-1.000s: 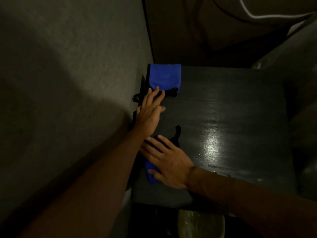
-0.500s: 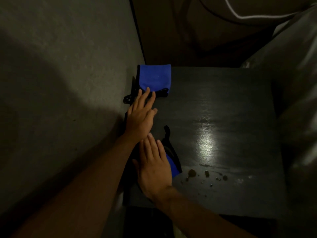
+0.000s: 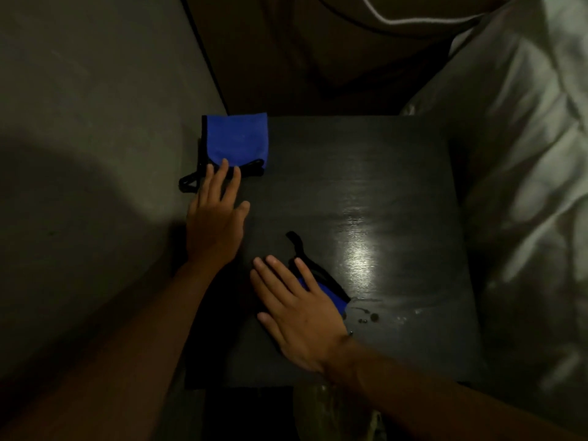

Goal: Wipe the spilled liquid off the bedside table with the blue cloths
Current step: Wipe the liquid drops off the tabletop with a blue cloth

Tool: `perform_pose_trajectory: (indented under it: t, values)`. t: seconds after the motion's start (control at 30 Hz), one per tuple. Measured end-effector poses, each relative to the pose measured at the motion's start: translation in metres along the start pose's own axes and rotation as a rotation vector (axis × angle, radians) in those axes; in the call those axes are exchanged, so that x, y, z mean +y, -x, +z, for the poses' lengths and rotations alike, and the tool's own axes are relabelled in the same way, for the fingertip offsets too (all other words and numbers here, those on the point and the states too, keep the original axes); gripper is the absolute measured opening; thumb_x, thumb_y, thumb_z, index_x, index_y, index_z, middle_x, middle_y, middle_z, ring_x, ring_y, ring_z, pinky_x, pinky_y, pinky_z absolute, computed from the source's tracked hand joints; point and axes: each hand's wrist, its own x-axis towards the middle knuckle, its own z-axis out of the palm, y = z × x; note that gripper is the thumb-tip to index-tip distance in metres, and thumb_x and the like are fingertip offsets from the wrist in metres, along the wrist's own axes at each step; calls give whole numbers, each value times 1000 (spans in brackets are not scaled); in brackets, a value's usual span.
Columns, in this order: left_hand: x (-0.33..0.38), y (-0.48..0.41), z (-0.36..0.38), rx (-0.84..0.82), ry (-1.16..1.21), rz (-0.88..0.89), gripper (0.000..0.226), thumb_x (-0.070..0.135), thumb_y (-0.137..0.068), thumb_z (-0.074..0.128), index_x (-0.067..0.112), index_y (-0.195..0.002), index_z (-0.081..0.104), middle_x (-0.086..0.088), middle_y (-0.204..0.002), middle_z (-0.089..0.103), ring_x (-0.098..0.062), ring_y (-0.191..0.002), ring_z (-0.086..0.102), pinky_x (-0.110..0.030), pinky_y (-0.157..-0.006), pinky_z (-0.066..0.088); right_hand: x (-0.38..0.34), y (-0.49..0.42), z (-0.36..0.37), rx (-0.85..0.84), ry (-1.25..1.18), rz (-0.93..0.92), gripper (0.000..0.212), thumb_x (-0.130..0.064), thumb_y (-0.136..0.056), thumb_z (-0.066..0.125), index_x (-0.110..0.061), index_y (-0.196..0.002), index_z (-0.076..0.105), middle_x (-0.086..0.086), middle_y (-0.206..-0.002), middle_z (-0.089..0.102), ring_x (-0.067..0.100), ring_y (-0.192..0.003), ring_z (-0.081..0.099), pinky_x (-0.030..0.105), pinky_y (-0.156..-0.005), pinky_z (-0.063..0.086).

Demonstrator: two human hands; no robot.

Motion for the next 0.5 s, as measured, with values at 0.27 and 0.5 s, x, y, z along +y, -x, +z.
perform_pose_trajectory:
  t: [0.27,0.5]
  values:
    - [0,0,-1,-33,-5,-28,67,31,-90,39,22,-154,21,0,-165,7,-25,-151,5,-59,-112,29,49,31,-7,-39,44,-112,66,-46,-107,28,-16,-163,12,5,-171,4,21,-157,-6,50,-125,-2]
    - [0,4,-3,-16,16,-10,68,50,-92,19,24,-154,17,2,-165,5,-23,-151,2,-58,-113,25,92,61,-9,-71,80,-123,66,-46,-107,28,-15,-163,11,4,-171,5,22,-157,-5,51,-126,4]
